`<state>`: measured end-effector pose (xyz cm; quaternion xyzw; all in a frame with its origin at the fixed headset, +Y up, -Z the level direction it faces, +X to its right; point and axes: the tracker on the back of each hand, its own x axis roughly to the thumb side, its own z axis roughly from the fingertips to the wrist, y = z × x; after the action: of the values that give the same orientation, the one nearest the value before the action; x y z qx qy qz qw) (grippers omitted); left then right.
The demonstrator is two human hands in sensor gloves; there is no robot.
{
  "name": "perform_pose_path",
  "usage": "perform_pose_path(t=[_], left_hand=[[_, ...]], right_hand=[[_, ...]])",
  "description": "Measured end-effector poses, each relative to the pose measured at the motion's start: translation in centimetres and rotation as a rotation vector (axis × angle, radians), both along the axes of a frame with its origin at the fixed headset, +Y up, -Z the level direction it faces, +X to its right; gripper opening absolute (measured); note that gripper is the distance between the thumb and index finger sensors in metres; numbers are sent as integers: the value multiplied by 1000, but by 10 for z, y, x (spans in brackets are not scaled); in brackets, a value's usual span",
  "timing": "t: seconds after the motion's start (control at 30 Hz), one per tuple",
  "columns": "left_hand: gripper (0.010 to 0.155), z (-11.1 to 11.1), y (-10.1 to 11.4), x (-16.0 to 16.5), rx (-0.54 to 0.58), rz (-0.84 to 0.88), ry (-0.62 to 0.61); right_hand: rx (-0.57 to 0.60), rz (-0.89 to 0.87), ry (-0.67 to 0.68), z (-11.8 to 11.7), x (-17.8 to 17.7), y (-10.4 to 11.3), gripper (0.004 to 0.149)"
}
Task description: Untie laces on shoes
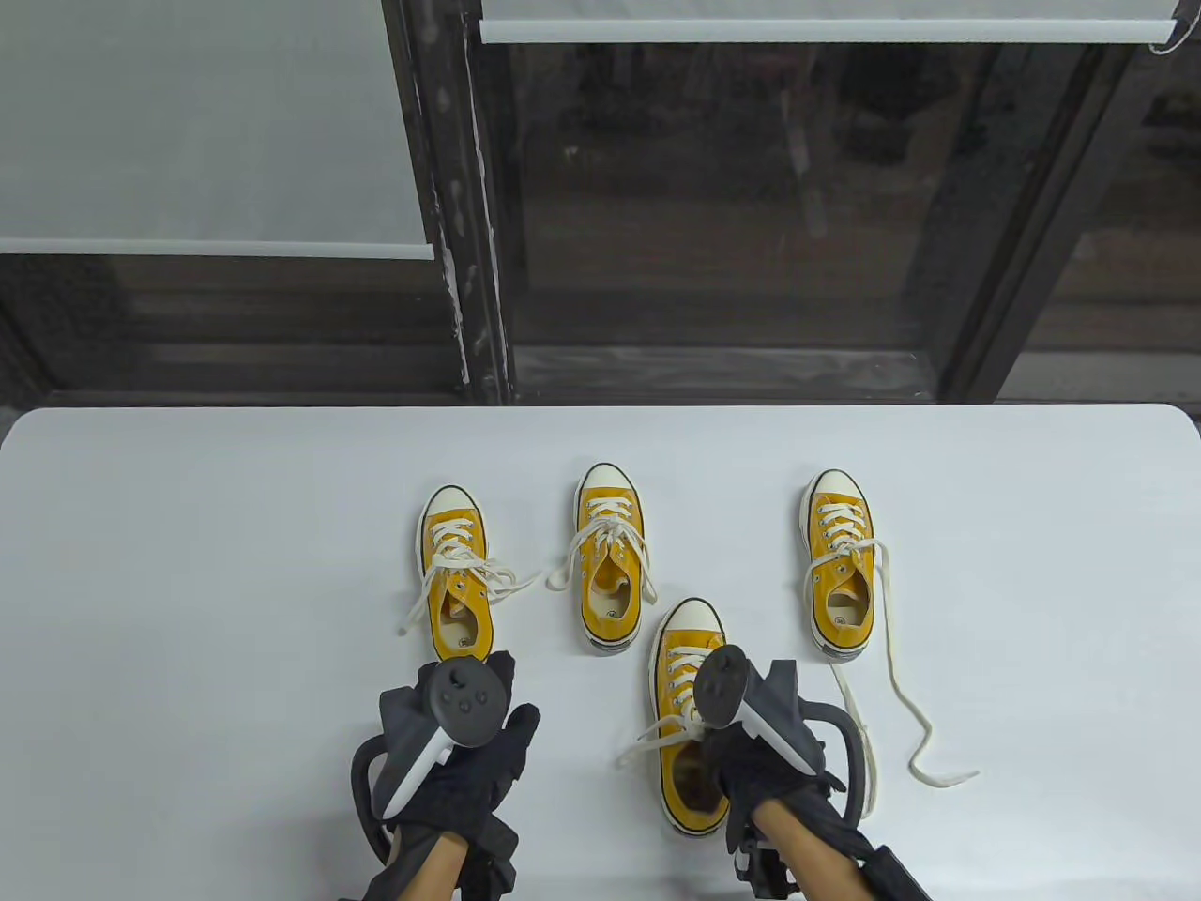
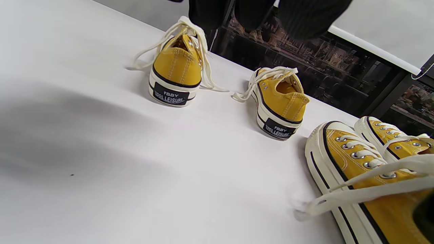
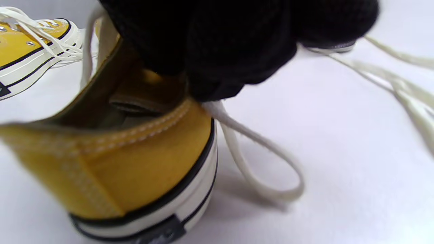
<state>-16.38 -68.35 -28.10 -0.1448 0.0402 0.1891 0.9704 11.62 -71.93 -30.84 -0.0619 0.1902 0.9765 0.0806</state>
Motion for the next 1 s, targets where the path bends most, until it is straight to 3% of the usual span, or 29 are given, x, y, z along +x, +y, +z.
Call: perform_pose_path(t=[0.1, 0.17, 0.23, 0.33, 0.4, 0.47, 0.5, 0.57, 0.67, 0.73, 1.0], left_hand=[[69, -1, -2, 1, -16, -5, -8], [69, -1, -2, 2, -24, -6, -12], [69, -1, -2, 2, -26, -3, -12], [69, -1, 0, 1, -19, 8, 0], [69, -2, -1, 1, -21, 15, -1], [68, -2, -2, 3, -32, 11, -15], [68, -2, -3, 5, -40, 19, -30], [68, -2, -4, 9, -52, 31, -52], [66, -2, -4, 15, -63, 47, -91], [59, -2, 0, 19, -69, 101, -137], [54, -13, 13, 74, -122, 209, -258]], right_hand=[[-124, -76, -5, 3, 9, 11, 57], [-129, -74, 7, 6, 13, 23, 61], [-83, -30, -12, 10, 18, 36, 58], [102, 3, -27, 13, 23, 48, 53], [171, -128, -26, 14, 22, 43, 56], [52, -307, 130, 9, 17, 31, 58], [-91, -408, 207, 7, 13, 21, 57], [-178, -455, 226, 7, 9, 9, 54], [-117, -325, 245, 6, 12, 6, 50], [-50, -344, 207, 6, 19, 8, 50], [-36, -423, 158, 5, 29, 9, 44]])
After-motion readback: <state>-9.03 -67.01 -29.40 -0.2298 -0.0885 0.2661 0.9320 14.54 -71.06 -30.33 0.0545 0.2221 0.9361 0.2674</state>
